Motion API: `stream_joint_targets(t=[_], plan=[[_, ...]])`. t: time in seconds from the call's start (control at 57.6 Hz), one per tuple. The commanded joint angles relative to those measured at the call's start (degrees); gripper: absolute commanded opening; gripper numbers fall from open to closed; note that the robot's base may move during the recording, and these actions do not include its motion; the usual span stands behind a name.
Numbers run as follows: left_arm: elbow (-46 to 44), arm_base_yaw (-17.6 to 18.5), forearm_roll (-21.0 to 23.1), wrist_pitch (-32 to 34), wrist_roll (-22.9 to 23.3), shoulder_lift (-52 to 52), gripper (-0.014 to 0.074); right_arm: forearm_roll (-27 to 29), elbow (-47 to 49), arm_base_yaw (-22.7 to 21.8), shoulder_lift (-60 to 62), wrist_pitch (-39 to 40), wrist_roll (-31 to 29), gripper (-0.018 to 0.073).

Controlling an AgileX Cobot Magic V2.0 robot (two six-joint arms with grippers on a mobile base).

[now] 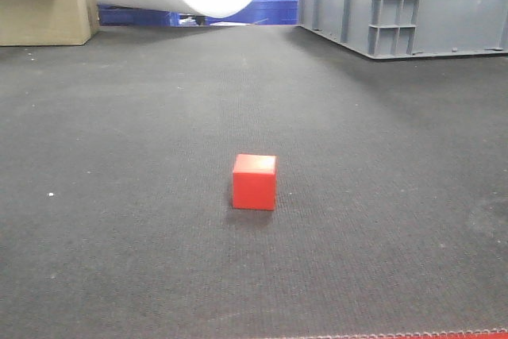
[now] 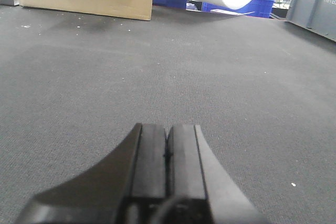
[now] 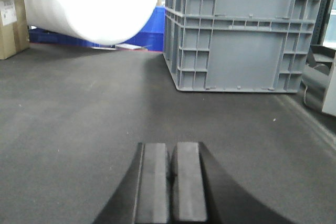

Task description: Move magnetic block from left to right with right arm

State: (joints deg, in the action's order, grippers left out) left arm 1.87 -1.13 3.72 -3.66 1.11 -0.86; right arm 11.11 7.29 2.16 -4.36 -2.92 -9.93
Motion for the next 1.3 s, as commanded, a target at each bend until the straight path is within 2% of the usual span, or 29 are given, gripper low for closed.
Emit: stream_joint_targets(t=[0.0, 0.417, 0.486, 0.608, 0.66, 0.851, 1.025, 1.285], plan=[[0.5, 0.0, 0.2, 4.8, 0.1, -0.4, -0.0117, 0.4, 1.1, -0.4, -0.6, 5.3, -0.6, 0.0054], [0.5, 0.0, 0.2, 4.8, 0.1, -0.4, -0.0117, 0.1, 0.3, -0.4, -0.6, 5.4, -0.6, 0.0054], [0.5, 0.0, 0.2, 4.8, 0.1, -0.4, -0.0117, -1.7, -0.7, -0.4, -0.6, 6.1, -0.6, 0.0054], [0.5, 0.0, 0.2, 4.8, 0.1, -0.4, -0.0117, -8.9, -4.0, -0.4, -0.6, 8.7, -0.6, 0.0054], [0.5, 0.0, 0.2, 4.8, 0.1, -0.4, -0.0117, -9.9, -5.0, -0.4, -0.5, 8.9, -0.6, 0.0054], [0.5, 0.0, 0.2, 4.8, 0.1, -0.4, -0.0117, -9.8, -6.6, -0.4, 1.1, 8.8, 0.1, 0.0054], [0.5, 0.0, 0.2, 4.8, 0.1, -0.4, -0.0117, -9.9, -7.6, -1.0, 6.2, 9.3, 6.4, 0.0054], [0.5, 0.0, 0.2, 4.8, 0.1, -0.4, -0.0117, -10.5, -9.1, -2.2, 6.2, 8.4, 6.5, 0.0054]])
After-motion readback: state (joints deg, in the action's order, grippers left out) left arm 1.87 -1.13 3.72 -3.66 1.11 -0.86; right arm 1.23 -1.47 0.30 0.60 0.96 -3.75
